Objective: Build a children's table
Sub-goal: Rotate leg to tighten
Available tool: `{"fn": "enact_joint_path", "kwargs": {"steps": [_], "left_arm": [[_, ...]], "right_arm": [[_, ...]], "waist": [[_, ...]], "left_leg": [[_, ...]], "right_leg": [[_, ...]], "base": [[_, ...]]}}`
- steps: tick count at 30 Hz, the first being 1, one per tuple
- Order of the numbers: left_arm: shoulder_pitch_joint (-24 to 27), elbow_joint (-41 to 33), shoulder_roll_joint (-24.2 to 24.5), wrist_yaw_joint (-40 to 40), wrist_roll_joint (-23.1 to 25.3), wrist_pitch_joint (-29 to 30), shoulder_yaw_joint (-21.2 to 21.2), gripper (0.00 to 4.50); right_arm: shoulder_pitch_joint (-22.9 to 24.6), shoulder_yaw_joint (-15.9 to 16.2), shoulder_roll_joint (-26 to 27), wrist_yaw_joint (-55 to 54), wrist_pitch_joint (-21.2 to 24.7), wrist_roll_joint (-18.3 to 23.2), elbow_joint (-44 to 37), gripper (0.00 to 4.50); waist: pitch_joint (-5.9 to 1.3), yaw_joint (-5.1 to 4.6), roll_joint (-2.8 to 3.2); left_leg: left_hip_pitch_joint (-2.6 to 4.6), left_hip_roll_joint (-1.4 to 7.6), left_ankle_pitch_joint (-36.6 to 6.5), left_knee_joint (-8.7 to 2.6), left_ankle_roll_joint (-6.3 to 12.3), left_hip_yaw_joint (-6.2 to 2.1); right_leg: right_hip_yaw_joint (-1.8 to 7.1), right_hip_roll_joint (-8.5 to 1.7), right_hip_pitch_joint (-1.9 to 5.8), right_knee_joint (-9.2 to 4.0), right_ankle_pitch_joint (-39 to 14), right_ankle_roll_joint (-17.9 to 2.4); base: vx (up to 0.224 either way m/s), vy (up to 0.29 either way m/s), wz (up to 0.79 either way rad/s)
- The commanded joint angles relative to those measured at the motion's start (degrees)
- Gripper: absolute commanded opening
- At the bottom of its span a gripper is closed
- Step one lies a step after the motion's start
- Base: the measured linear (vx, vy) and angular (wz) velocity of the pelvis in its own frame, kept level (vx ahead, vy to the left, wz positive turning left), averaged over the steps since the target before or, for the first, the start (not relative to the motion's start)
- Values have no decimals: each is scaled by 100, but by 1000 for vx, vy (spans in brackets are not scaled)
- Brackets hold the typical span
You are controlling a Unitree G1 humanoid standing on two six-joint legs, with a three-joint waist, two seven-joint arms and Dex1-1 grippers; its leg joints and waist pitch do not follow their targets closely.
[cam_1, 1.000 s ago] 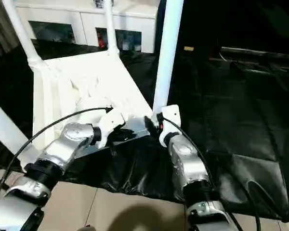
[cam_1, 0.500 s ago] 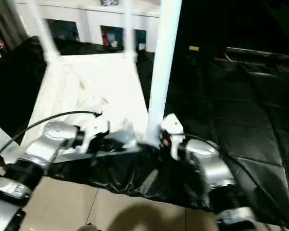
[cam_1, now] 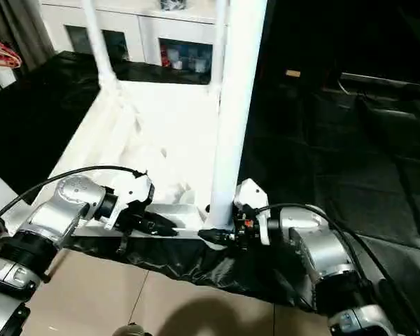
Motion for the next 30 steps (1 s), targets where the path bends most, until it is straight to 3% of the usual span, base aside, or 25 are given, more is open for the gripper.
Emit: {"fn": "enact_joint_path", "kwargs": {"steps": [1,3,4,5,7,9,10,11,14,16,17,18,19,21,22,30], "left_arm": [[-201,-76,-237,269,-119,-162,98,0],[-231,-18,-280,425,-92,-191,136,0],[-269,46,-329,606,-64,-214,180,0],[-327,127,-403,859,-6,-192,216,0],[-485,347,-581,1505,206,-107,240,0],[-590,490,-778,1943,269,-69,287,0],[-592,492,-784,1952,270,-67,288,0],[-631,529,-892,2148,298,-23,296,0],[-645,508,-1084,2471,360,90,301,0],[-655,498,-1189,2679,408,149,307,0],[-658,479,-1332,2897,458,212,307,0],[-632,407,-1512,3193,509,303,293,0],[-606,356,-1563,3251,531,302,266,0],[-569,294,-1601,3277,554,275,227,0],[-543,259,-1616,3257,547,254,211,0],[-300,-55,-1310,2590,524,-52,40,0]], "right_arm": [[16,219,292,-165,-91,-31,-126,274],[11,146,387,-357,-94,-31,-73,272],[-3,64,497,-598,-122,-53,-4,272],[-60,-66,672,-1040,-138,-119,158,272],[-204,-343,1074,-2140,-161,-306,549,270],[-262,-577,1422,-2738,-99,-210,761,269],[-263,-582,1431,-2754,-97,-208,767,269],[-287,-640,1593,-3034,-88,-210,875,269],[-319,-659,1853,-3518,-108,-342,1058,269],[-362,-686,1991,-3817,-96,-427,1179,269],[-453,-747,2190,-4338,-85,-608,1393,269],[-611,-759,2402,-5020,-152,-851,1720,269],[-646,-700,2448,-5106,-221,-936,1785,269],[-659,-610,2470,-5069,-321,-1013,1797,269],[-660,-601,2482,-5031,-356,-1016,1793,324],[-623,-653,2180,-4234,-426,-825,1573,386]], "waist": [[-388,-11,45],[-384,-19,36],[-381,-29,82],[-371,-43,91],[-365,-109,67],[-362,-141,49],[-358,-153,10],[-366,-167,45],[-369,-213,-8],[-364,-235,21],[-361,-246,-52],[-350,-248,-27],[-341,-277,-22],[-333,-266,-21],[-344,-253,-37],[-372,-278,-18]], "left_leg": [[-25,4,-909,-387,216,80],[-32,-4,-951,-393,174,76],[-21,0,-1020,-405,127,66],[-17,-3,-1076,-410,112,73],[-5,-25,-1224,-440,-85,51],[-20,-35,-1210,-458,-87,42],[-20,-31,-1188,-455,-64,53],[-29,-25,-1135,-452,-60,44],[-46,-32,-960,-441,12,58],[-44,-30,-940,-441,19,61],[-44,-32,-951,-446,44,69],[-43,-27,-951,-464,1,59],[-25,-31,-1046,-474,-62,56],[-9,-39,-1177,-472,-14,67],[-28,-36,-1138,-473,28,62],[-62,-36,-800,-441,166,66]], "right_leg": [[223,-309,376,-346,-813,-1207],[220,-311,380,-362,-931,-1155],[218,-319,373,-370,-1054,-1130],[218,-312,362,-397,-1139,-1109],[206,-331,357,-435,-1603,-975],[203,-327,380,-455,-1813,-840],[212,-331,367,-467,-1800,-832],[218,-344,362,-450,-1702,-874],[220,-324,371,-421,-1358,-950],[220,-327,362,-422,-1327,-977],[217,-320,372,-437,-1381,-941],[220,-339,356,-434,-1492,-930],[215,-333,337,-449,-1683,-891],[225,-342,330,-495,-1910,-793],[231,-342,345,-484,-1840,-752],[233,-319,379,-379,-896,-986]], "base": [[0,0,0],[0,0,0],[0,0,0],[0,0,0],[0,0,0],[0,0,0],[0,0,0],[0,0,0],[0,0,0],[0,0,0],[0,0,0],[0,0,0],[0,0,0],[0,0,0],[0,0,0],[0,0,0]]}}
